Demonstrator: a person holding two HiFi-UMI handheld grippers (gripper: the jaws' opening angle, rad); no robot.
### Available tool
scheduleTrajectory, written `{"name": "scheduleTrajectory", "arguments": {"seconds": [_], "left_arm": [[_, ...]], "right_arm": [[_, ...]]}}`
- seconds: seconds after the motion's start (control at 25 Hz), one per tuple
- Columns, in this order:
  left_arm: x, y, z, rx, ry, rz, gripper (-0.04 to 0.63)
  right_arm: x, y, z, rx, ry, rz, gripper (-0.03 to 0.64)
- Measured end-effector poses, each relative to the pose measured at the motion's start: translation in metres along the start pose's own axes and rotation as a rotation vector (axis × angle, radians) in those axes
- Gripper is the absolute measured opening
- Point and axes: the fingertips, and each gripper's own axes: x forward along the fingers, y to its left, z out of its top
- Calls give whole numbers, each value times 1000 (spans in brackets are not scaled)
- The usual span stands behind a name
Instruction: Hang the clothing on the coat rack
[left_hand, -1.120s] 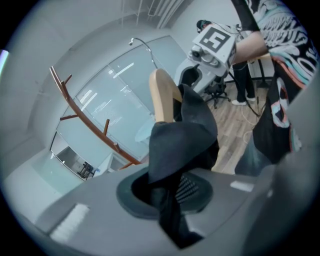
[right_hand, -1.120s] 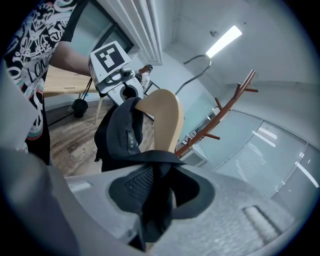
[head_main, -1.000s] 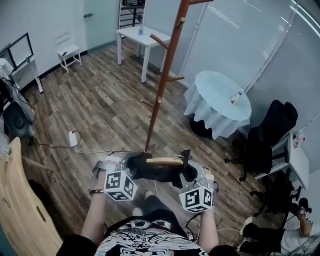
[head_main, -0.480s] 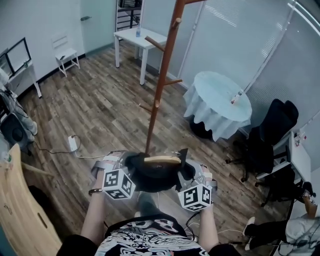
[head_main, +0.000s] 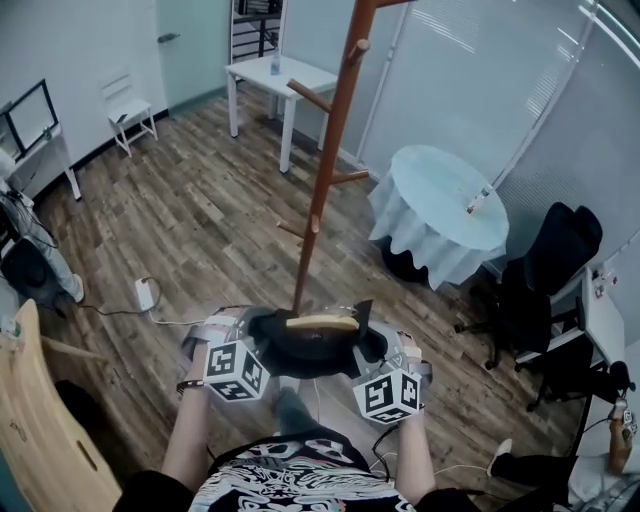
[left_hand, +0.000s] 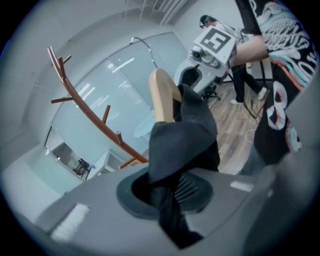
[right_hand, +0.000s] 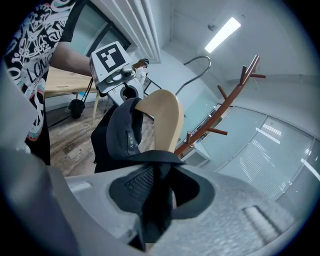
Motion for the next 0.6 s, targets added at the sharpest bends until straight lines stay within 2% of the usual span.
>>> {"name": "scheduleTrajectory", "arguments": {"seconds": [0.6], "left_arm": [[51, 48, -30, -54, 14, -31, 29]], "right_arm": [[76, -34, -2, 6, 13, 44, 92]]}}
